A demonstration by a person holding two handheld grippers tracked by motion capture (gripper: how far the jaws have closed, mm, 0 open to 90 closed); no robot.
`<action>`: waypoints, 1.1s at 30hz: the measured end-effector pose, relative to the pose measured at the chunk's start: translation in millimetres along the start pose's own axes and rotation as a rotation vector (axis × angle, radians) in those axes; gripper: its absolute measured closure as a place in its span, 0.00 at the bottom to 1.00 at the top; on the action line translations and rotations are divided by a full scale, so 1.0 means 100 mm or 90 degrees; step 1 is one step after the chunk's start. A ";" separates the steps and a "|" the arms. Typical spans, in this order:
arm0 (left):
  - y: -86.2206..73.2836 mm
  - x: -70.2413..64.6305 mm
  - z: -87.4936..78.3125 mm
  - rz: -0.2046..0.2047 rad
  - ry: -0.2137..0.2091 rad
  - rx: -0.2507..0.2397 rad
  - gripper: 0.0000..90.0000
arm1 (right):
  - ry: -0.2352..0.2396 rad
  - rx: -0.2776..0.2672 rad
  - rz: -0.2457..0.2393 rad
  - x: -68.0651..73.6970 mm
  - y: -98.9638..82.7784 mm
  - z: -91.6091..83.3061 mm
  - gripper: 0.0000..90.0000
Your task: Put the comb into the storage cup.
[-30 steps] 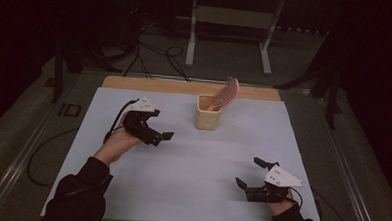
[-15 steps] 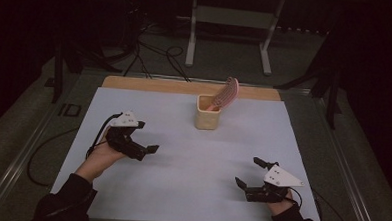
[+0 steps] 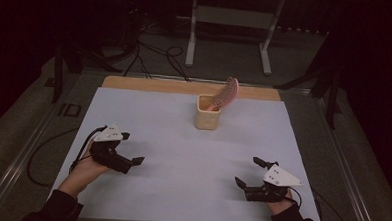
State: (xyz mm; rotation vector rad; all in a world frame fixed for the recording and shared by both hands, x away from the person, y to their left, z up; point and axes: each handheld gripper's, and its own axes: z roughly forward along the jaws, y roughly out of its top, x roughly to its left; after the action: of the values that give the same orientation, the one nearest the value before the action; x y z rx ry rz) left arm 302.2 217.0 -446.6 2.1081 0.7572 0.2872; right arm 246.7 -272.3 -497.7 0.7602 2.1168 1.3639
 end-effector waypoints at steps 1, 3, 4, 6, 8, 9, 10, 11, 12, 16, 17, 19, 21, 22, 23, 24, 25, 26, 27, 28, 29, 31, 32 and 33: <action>-0.05 0.00 -0.04 0.001 0.001 0.001 0.00 | 0.001 0.002 -0.001 0.00 0.00 0.00 0.10; -0.08 0.00 -0.06 0.000 0.005 0.002 0.00 | 0.001 0.002 -0.002 0.00 0.00 0.00 0.10; -0.11 0.00 -0.08 -0.001 0.007 0.004 0.00 | 0.001 0.002 -0.003 0.00 0.00 0.00 0.09; -0.17 -0.01 -0.12 -0.010 0.011 0.003 0.00 | 0.000 0.001 0.001 0.00 0.00 0.00 0.09; -0.23 -0.01 -0.16 -0.014 0.014 0.003 0.00 | 0.001 0.004 0.000 0.00 0.00 0.01 0.10; -0.29 -0.02 -0.19 -0.017 0.018 0.003 0.00 | 0.001 0.005 0.001 0.01 0.00 0.01 0.10; -0.29 -0.02 -0.19 -0.017 0.018 0.003 0.00 | 0.001 0.005 0.001 0.00 0.00 0.01 0.10; -0.32 -0.03 -0.20 -0.022 0.019 0.002 0.00 | 0.001 0.005 0.001 0.00 0.00 0.01 0.10; -0.34 -0.03 -0.21 -0.022 0.023 0.002 0.00 | 0.002 0.006 0.001 0.01 0.00 0.01 0.09; -0.43 -0.06 -0.23 -0.030 0.029 -0.002 0.00 | 0.002 0.005 -0.002 0.01 0.00 0.02 0.10; -0.45 -0.06 -0.24 -0.034 0.028 -0.002 0.00 | 0.002 0.007 0.002 0.01 0.00 0.02 0.10; -0.49 -0.08 -0.25 -0.039 0.028 -0.005 0.00 | 0.002 0.007 -0.001 0.01 -0.01 0.02 0.10; -0.53 -0.09 -0.25 -0.041 0.030 -0.005 0.00 | 0.003 0.008 -0.001 0.01 0.00 0.02 0.10; -0.56 -0.09 -0.26 -0.044 0.033 -0.005 0.00 | 0.003 0.008 -0.001 0.01 0.00 0.02 0.10; -0.58 -0.10 -0.26 -0.049 0.034 -0.007 0.00 | 0.003 0.007 0.001 0.01 0.00 0.02 0.10; -0.61 -0.10 -0.26 -0.055 0.035 -0.008 0.00 | 0.003 0.007 0.001 0.01 0.00 0.02 0.10; -0.64 -0.11 -0.25 -0.057 0.036 -0.008 0.00 | 0.003 0.009 -0.001 0.01 -0.01 0.02 0.10; -0.67 -0.12 -0.25 -0.059 0.037 -0.007 0.00 | 0.004 0.010 -0.005 0.01 -0.01 0.02 0.10; -0.70 -0.13 -0.25 -0.063 0.037 -0.008 0.00 | 0.004 0.009 -0.005 0.01 -0.01 0.02 0.10; -0.72 -0.14 -0.24 -0.066 0.038 -0.006 0.00 | 0.003 0.007 -0.001 0.01 -0.01 0.03 0.10; -0.74 -0.16 -0.23 -0.066 0.043 0.000 0.00 | 0.004 0.009 -0.002 0.01 -0.01 0.03 0.10; -0.80 -0.19 -0.23 -0.070 0.055 -0.002 0.00 | 0.005 0.010 -0.005 0.02 -0.01 0.03 0.10; -0.80 -0.19 -0.23 -0.070 0.055 -0.002 0.00 | 0.005 0.010 -0.005 0.02 -0.01 0.03 0.10; -0.82 -0.21 -0.23 -0.073 0.059 -0.004 0.00 | 0.004 0.010 -0.005 0.01 -0.01 0.03 0.09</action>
State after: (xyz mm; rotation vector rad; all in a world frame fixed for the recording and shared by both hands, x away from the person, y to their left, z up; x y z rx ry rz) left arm 241.7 256.4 -496.0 2.0482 0.9267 0.3271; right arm 247.7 -269.6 -499.6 0.7549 2.1355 1.3488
